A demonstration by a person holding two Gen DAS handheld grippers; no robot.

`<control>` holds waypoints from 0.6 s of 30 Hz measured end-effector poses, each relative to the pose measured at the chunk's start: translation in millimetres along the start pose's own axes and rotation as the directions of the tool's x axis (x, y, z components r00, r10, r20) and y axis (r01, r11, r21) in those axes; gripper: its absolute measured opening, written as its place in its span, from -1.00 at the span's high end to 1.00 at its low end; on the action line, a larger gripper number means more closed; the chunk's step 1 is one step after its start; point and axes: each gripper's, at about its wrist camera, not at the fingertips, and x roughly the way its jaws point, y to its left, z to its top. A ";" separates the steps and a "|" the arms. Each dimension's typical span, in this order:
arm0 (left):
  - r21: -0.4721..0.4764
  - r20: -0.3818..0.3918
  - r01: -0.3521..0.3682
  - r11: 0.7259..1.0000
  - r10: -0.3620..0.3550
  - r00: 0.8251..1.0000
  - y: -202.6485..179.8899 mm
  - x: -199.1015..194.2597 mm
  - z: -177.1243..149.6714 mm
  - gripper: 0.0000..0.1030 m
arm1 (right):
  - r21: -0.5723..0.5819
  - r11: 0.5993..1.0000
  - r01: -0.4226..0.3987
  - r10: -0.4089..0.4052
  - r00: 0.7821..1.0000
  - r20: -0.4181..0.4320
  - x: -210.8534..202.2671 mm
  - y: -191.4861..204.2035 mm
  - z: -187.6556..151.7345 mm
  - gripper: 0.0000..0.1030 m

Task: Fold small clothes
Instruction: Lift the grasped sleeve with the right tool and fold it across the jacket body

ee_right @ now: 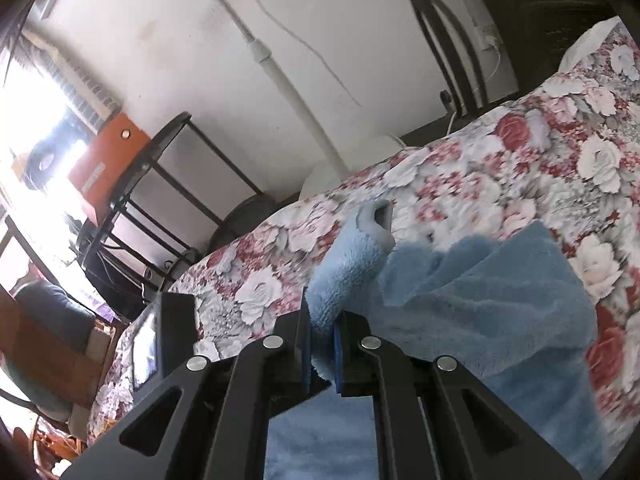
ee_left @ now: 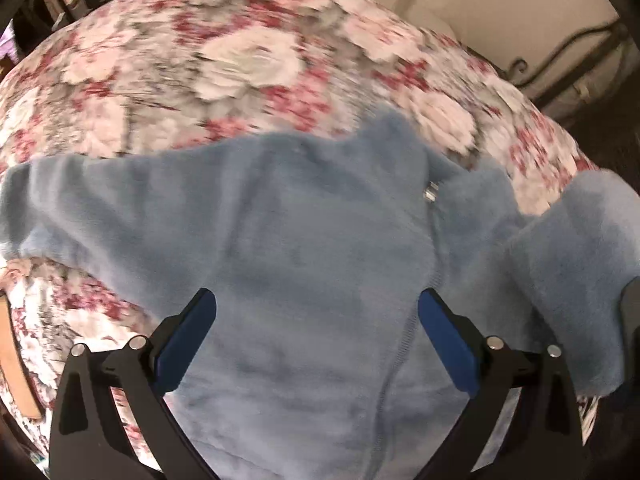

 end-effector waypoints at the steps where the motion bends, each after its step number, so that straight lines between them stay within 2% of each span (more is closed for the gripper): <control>1: -0.017 0.007 -0.006 1.000 0.006 1.000 9.7 -3.6 -0.6 -0.91 | 0.000 1.000 0.000 0.000 1.000 -0.007 4.9 6.5 -4.2 0.83; 4: -0.090 0.015 -0.025 0.996 0.026 1.000 46.0 -9.0 9.0 -0.91 | -0.012 1.000 0.016 -0.017 0.999 -0.040 22.9 13.0 -17.3 0.83; 7: -0.141 0.009 -0.027 0.990 0.029 1.000 64.1 -10.6 11.9 -0.91 | -0.046 0.998 0.038 -0.043 0.992 -0.117 45.7 12.4 -34.6 0.83; 10: -0.151 0.015 -0.022 0.988 0.024 1.000 73.9 -16.1 21.2 -0.91 | -0.098 0.995 0.037 -0.061 0.965 -0.255 76.2 10.1 -51.9 0.75; 11: -0.149 0.017 -0.023 0.989 0.025 1.000 73.3 -17.9 15.0 -0.91 | -0.116 0.993 0.035 -0.070 0.947 -0.314 87.4 8.4 -60.5 0.71; 12: -0.146 0.017 -0.023 0.989 0.026 1.000 73.0 -18.4 18.1 -0.91 | -0.123 0.992 0.029 -0.071 0.932 -0.355 93.9 7.2 -66.9 0.52; 13: -0.143 0.012 -0.025 0.989 0.027 1.000 75.0 -18.0 24.2 -0.91 | -0.126 0.992 0.014 -0.066 0.908 -0.413 100.9 5.8 -74.5 0.33; 14: -0.143 0.009 -0.030 0.989 0.031 0.999 73.8 -20.7 15.3 -0.91 | -0.129 0.992 -0.002 -0.056 0.892 -0.448 103.5 6.5 -79.1 0.29; 15: -0.147 0.007 -0.034 0.989 0.036 0.999 70.2 -23.4 9.8 -0.91 | -0.137 0.991 -0.013 -0.052 0.886 -0.461 102.0 8.0 -81.4 0.27; 16: -0.160 0.004 -0.037 0.986 0.039 0.999 79.7 -23.8 18.8 -0.91 | -0.147 0.989 -0.024 -0.046 0.889 -0.456 94.8 10.3 -80.5 0.15; 18: -0.177 0.003 -0.045 0.983 0.046 0.999 72.6 -16.0 5.9 -0.91 | -0.138 0.989 -0.057 -0.010 0.899 -0.438 80.2 13.2 -76.4 -0.07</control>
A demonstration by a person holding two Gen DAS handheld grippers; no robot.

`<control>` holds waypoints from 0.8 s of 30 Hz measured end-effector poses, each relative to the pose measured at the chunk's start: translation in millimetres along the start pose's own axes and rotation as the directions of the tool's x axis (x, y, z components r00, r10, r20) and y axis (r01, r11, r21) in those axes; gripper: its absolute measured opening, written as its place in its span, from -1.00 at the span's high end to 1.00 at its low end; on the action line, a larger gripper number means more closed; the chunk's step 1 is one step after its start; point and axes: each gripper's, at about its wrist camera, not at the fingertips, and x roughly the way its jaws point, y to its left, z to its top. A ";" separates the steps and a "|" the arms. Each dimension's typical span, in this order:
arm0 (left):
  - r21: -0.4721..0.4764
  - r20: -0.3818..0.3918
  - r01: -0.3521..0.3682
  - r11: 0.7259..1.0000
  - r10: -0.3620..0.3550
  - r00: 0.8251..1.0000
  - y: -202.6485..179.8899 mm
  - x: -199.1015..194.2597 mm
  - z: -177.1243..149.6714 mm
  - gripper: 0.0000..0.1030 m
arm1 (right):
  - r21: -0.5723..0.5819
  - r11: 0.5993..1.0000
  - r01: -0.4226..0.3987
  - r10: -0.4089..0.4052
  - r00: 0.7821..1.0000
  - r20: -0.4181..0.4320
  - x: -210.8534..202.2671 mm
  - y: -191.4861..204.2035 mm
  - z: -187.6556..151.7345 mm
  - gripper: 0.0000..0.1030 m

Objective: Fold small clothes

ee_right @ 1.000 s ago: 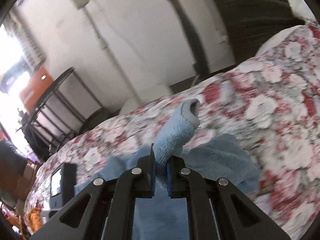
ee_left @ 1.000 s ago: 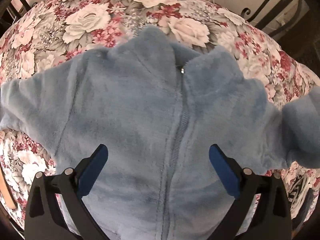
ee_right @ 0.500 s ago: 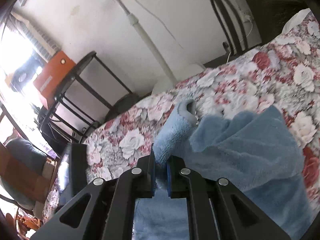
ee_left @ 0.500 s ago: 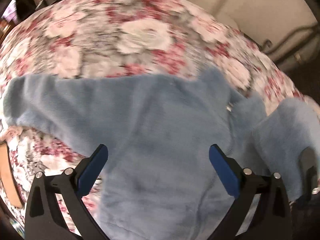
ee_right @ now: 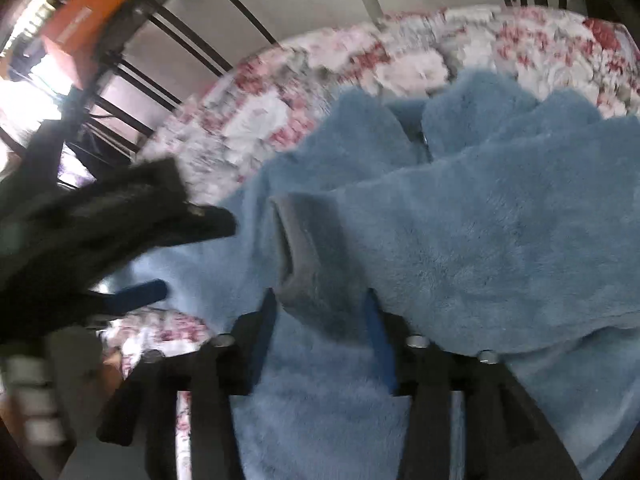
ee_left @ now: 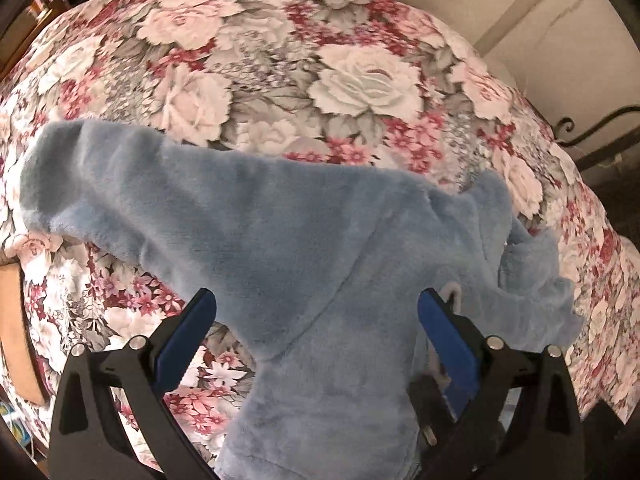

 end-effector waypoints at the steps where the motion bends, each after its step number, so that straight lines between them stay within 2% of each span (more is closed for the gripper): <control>1: -0.011 0.000 0.001 1.000 -0.001 1.000 2.6 2.8 11.5 -0.91 | 0.000 0.999 -0.033 0.033 0.999 0.013 -7.7 1.9 -1.6 -0.12; 3: -0.022 0.004 -0.001 1.000 0.001 1.000 9.5 -0.1 13.0 -0.91 | 0.013 0.998 -0.069 0.068 0.997 0.042 -17.9 2.9 -1.7 -0.12; 5: -0.022 0.010 -0.008 1.000 0.008 1.000 17.6 -4.4 23.5 -0.91 | 0.066 0.996 -0.067 0.057 0.989 0.133 -33.0 -6.1 -1.0 -0.12; 6: -0.018 0.014 -0.015 1.000 0.015 1.000 14.2 -6.9 22.0 -0.91 | 0.089 0.995 -0.050 0.035 0.986 0.163 -37.2 -11.2 -0.7 -0.04; 7: -0.007 0.017 -0.023 1.000 0.023 1.000 14.6 -7.6 26.2 -0.91 | 0.108 0.994 -0.007 -0.012 0.984 0.175 -37.3 -16.8 -0.2 0.15; 9: 0.031 0.015 -0.037 0.999 0.037 0.999 6.2 -7.0 26.7 -0.91 | 0.111 0.989 0.096 -0.110 0.986 0.125 -20.7 -24.5 0.4 0.35; 10: 0.054 0.009 -0.041 0.998 0.040 0.999 -2.7 -4.8 17.7 -0.91 | 0.111 0.983 0.150 -0.157 0.986 0.059 -3.8 -30.0 -0.5 0.38; 12: 0.139 -0.020 -0.052 0.989 0.056 0.998 -23.9 8.4 12.3 -0.91 | 0.133 0.972 0.192 -0.188 0.981 -0.042 21.2 -43.3 -4.2 0.44; 15: 0.259 -0.050 -0.139 0.956 0.157 0.986 -48.2 34.2 -0.8 -0.92 | 0.187 0.970 0.153 -0.149 0.988 -0.034 15.8 -56.0 0.3 0.57; 16: 0.257 -0.051 -0.133 0.957 0.151 0.987 -49.8 40.9 1.7 -0.92 | 0.210 0.966 0.153 -0.153 0.988 -0.017 4.6 -58.9 3.2 0.72; 18: 0.254 -0.092 -0.185 0.950 0.214 0.973 -46.2 53.5 6.6 -0.91 | 0.244 0.963 0.116 -0.143 0.985 0.097 -24.9 -65.7 11.7 0.65; 21: 0.205 -0.067 -0.144 0.968 0.161 0.985 -39.9 42.8 22.3 -0.91 | 0.306 0.941 0.146 -0.223 0.946 0.234 -66.9 -94.7 27.9 0.63; 22: 0.181 -0.035 -0.114 0.977 0.123 0.992 -38.2 30.2 28.8 -0.91 | 0.344 0.927 0.148 -0.240 0.939 0.245 -73.3 -108.3 31.8 0.63; 24: 0.164 0.022 -0.036 0.986 0.033 0.999 -41.1 7.8 38.1 -0.91 | 0.417 0.900 0.123 -0.242 0.939 0.243 -75.4 -138.9 37.4 0.63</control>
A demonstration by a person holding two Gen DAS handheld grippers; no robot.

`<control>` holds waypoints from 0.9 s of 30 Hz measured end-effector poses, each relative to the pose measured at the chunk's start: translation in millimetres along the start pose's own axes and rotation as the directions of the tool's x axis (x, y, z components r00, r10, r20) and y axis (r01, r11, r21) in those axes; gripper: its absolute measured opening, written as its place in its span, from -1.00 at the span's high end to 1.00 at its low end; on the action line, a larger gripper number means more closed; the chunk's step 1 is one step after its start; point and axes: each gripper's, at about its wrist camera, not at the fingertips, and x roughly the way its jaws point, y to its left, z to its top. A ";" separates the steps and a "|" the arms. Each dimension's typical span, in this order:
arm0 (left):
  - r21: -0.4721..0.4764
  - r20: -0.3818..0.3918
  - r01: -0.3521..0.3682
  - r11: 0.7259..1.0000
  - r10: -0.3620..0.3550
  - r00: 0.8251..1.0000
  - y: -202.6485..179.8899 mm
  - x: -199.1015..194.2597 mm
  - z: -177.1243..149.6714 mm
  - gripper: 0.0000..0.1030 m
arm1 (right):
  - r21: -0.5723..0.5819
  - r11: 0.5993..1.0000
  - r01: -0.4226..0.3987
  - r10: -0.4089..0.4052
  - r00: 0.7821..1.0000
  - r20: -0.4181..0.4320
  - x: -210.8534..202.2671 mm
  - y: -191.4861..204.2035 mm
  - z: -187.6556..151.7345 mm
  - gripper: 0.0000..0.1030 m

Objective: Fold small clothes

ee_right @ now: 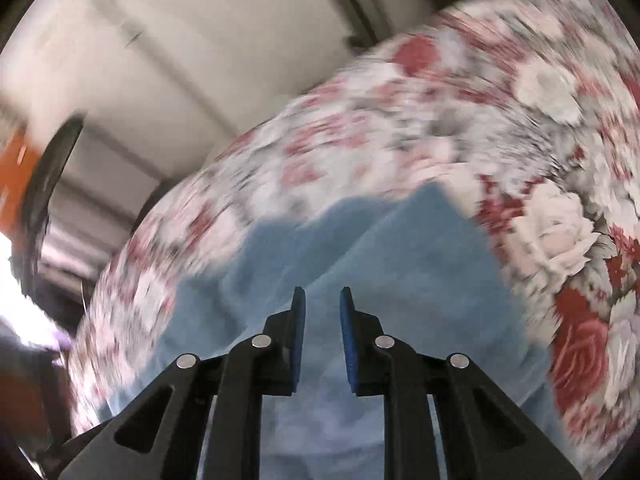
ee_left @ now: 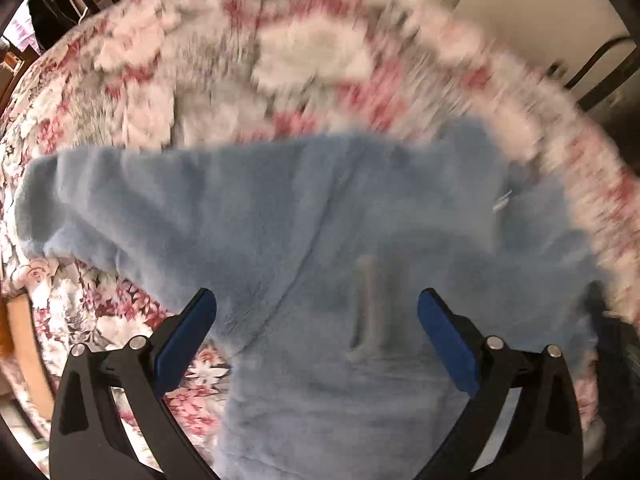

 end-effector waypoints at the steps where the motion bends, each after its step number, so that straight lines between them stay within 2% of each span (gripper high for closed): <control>1: 0.006 0.011 0.047 0.999 -0.047 0.999 -2.9 -4.5 2.8 -0.91 | 0.051 0.999 0.010 -0.009 1.000 -0.012 8.9 -18.0 6.9 0.64; 2: 0.022 0.004 0.105 0.994 -0.105 0.994 -8.1 -4.8 5.5 -0.91 | 0.090 0.996 0.007 -0.003 0.999 -0.046 23.2 -31.6 10.8 0.72; 3: 0.037 -0.017 0.135 0.990 -0.134 0.991 -12.3 -0.7 4.3 -0.91 | 0.141 0.990 -0.022 0.036 0.994 -0.099 40.1 -48.5 11.8 0.82; 4: 0.061 -0.067 0.148 0.987 -0.144 0.987 -20.6 12.1 4.5 -0.91 | 0.166 0.985 -0.035 0.054 0.993 -0.108 47.0 -57.4 11.4 0.93; 6: 0.108 -0.178 0.101 0.989 -0.081 0.981 -35.0 47.0 -2.0 -0.91 | 0.182 0.982 -0.054 0.074 0.991 -0.109 50.7 -65.4 11.3 0.94; 7: 0.141 -0.247 0.048 0.989 -0.012 0.969 -41.9 70.9 -6.6 -0.92 | 0.174 0.983 -0.052 0.072 0.991 -0.109 48.0 -64.3 13.3 0.93; 8: 0.160 -0.263 0.018 0.987 0.025 0.964 -45.7 83.6 -8.2 -0.92 | 0.170 0.984 -0.057 0.075 0.992 -0.104 40.1 -67.8 15.2 0.93; 10: 0.166 -0.251 0.002 0.986 0.040 0.967 -47.3 83.3 1.9 -0.92 | 0.176 0.981 -0.087 0.103 0.991 -0.082 23.7 -68.6 16.5 0.80; 12: 0.137 -0.235 0.019 0.990 0.014 0.972 -42.2 68.9 11.7 -0.92 | 0.153 0.983 -0.100 0.111 0.992 -0.063 -0.2 -69.8 18.4 0.80; 14: 0.090 -0.186 0.013 0.996 0.005 0.982 -26.4 49.2 24.1 -0.91 | 0.084 0.994 -0.073 0.076 0.997 -0.034 -30.5 -71.4 13.8 0.76; 15: 0.080 -0.172 0.012 0.997 0.002 0.985 -22.9 44.8 29.5 -0.91 | 0.058 0.997 -0.047 0.049 0.999 -0.020 -42.5 -72.9 6.6 0.66; 16: 0.071 -0.161 0.020 0.997 -0.008 0.987 -21.1 42.6 36.9 -0.91 | 0.055 0.998 -0.008 0.010 1.000 -0.024 -47.6 -79.1 -1.8 0.51; 17: 0.078 -0.165 0.019 0.997 -0.006 0.986 -19.2 43.2 36.8 -0.91 | 0.074 0.997 0.027 -0.023 0.998 -0.054 -45.5 -89.2 -4.9 0.50; 19: 0.143 -0.211 -0.041 0.989 0.071 0.975 -28.4 62.1 37.6 -0.92 | 0.142 0.988 0.053 -0.031 0.988 -0.153 -21.4 -112.4 -13.6 0.84; 20: 0.178 -0.229 -0.069 0.982 0.110 0.967 -33.8 74.1 35.1 -0.92 | 0.153 0.986 0.062 -0.036 0.985 -0.168 -16.0 -119.4 -16.3 0.93; 22: 0.190 -0.224 -0.083 0.978 0.125 0.966 -37.3 77.6 45.6 -0.92 | 0.155 0.985 0.073 -0.047 0.986 -0.161 -18.2 -121.2 -16.2 0.94; 23: 0.178 -0.227 -0.073 0.981 0.113 0.967 -38.5 74.3 56.1 -0.92 | 0.166 0.983 0.074 -0.052 0.990 -0.135 -25.6 -118.0 -13.4 0.93; 24: 0.164 -0.226 -0.062 0.985 0.098 0.969 -45.0 64.6 51.4 -0.92 | 0.158 0.985 0.068 -0.055 0.995 -0.089 -34.9 -112.6 -8.2 0.81; 25: 0.133 -0.216 -0.037 0.990 0.065 0.974 -38.2 54.4 56.2 -0.92 | 0.109 0.991 0.080 -0.077 0.997 -0.030 -44.2 -100.8 1.5 0.81; 27: 0.104 -0.195 -0.030 0.994 0.050 0.980 -32.1 47.0 70.8 -0.92 | 0.058 0.995 0.087 -0.088 0.996 0.014 -43.4 -84.0 18.5 0.81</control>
